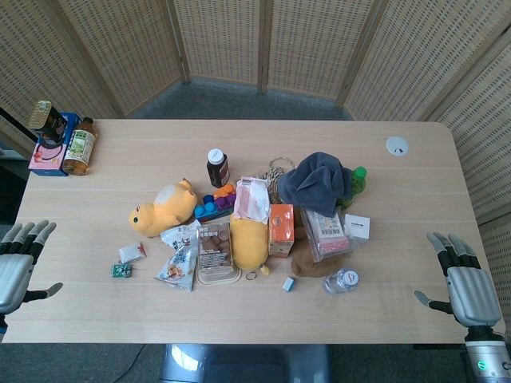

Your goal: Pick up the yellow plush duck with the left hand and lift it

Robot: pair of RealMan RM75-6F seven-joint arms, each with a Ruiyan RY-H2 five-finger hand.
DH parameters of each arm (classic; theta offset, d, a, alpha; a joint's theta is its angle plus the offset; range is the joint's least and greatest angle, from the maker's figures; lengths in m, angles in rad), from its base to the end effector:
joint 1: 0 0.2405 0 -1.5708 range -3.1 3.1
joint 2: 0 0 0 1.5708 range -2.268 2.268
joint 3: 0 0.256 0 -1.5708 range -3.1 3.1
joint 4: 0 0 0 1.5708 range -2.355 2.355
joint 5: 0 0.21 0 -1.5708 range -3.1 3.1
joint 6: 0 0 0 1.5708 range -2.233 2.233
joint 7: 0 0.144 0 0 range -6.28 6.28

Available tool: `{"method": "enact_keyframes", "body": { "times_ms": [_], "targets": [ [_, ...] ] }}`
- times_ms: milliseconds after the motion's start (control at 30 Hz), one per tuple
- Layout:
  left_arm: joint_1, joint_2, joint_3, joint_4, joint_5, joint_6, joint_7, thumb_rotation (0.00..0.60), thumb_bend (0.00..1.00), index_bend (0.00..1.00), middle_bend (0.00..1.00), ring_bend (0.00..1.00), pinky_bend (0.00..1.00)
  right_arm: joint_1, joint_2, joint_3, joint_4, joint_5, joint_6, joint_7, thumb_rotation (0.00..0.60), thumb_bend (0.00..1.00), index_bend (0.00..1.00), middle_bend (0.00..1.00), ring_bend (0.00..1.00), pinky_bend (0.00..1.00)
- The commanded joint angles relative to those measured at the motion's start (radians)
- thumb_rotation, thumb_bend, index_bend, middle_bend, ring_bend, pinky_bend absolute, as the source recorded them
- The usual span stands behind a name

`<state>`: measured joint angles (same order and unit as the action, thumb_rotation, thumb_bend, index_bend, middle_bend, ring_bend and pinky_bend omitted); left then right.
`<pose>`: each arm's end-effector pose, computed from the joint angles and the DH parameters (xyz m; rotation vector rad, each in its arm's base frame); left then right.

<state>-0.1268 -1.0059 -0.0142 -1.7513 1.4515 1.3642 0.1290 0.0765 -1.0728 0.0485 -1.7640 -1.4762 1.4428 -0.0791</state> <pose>-0.2998 0.1827 0.1635 -1.4980 -0.9303 -0.7414 -0.2903 -0.1757 0.1553 1.3916 -0.9731 0.8861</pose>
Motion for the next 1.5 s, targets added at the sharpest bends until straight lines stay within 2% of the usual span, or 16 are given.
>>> {"method": "enact_keyframes", "body": {
  "times_ms": [33,367,467,633,833,1000,1200,1400,1433,1467,1500],
  "targets": [
    [-0.035,-0.019,-0.017,0.02,-0.023,-0.048,0.013,0.6,0.0,0.0,0.0,0.0,0.0,0.0,0.002,0.001,0.0,0.001,0.0,0.004,0.6,0.0,0.0,0.0,0.0,0.0],
    [-0.207,-0.119,-0.095,0.066,-0.114,-0.231,0.167,0.6,0.0,0.0,0.0,0.0,0.0,-0.001,0.012,0.001,-0.012,-0.003,0.001,0.017,0.598,0.0,0.0,0.0,0.0,0.0],
    [-0.275,-0.18,-0.126,0.104,-0.175,-0.299,0.225,0.6,0.0,0.0,0.0,0.0,0.0,-0.003,0.018,0.002,-0.016,-0.004,0.005,0.026,0.6,0.0,0.0,0.0,0.0,0.0],
    [-0.354,-0.287,-0.14,0.185,-0.252,-0.365,0.332,0.6,0.0,0.0,0.0,0.0,0.0,-0.003,0.026,0.007,-0.018,0.001,0.007,0.042,0.6,0.0,0.0,0.0,0.0,0.0],
    [-0.419,-0.436,-0.15,0.304,-0.309,-0.379,0.403,0.6,0.0,0.0,0.0,0.0,0.0,-0.005,0.034,0.012,-0.019,0.002,0.013,0.063,0.6,0.0,0.0,0.0,0.0,0.0],
    [-0.456,-0.55,-0.155,0.421,-0.304,-0.374,0.387,0.6,0.0,0.0,0.0,0.0,0.0,-0.005,0.042,0.016,-0.019,0.005,0.014,0.079,0.6,0.0,0.0,0.0,0.0,0.0],
    [-0.492,-0.647,-0.167,0.539,-0.33,-0.378,0.395,0.6,0.0,0.0,0.0,0.0,0.0,-0.006,0.056,0.02,-0.022,0.008,0.014,0.103,0.6,0.0,0.0,0.0,0.0,0.0],
    [-0.507,-0.751,-0.161,0.686,-0.307,-0.35,0.361,0.6,0.0,0.01,0.0,0.0,0.0,-0.007,0.062,0.021,-0.021,0.008,0.015,0.119,0.6,0.0,0.0,0.0,0.0,0.0],
    [-0.507,-0.771,-0.16,0.717,-0.293,-0.329,0.354,0.6,0.0,0.08,0.0,0.0,0.05,-0.007,0.063,0.021,-0.02,0.008,0.015,0.121,0.6,0.0,0.0,0.0,0.0,0.0],
    [-0.506,-0.792,-0.158,0.75,-0.279,-0.306,0.352,0.6,0.0,0.21,0.05,0.03,0.2,-0.007,0.063,0.022,-0.02,0.008,0.014,0.123,0.6,0.0,0.0,0.0,0.0,0.0],
    [-0.505,-0.818,-0.154,0.792,-0.261,-0.278,0.344,0.6,0.0,0.35,0.17,0.13,0.38,-0.007,0.063,0.022,-0.019,0.008,0.014,0.125,0.599,0.0,0.0,0.0,0.0,0.0]
  ]
}}
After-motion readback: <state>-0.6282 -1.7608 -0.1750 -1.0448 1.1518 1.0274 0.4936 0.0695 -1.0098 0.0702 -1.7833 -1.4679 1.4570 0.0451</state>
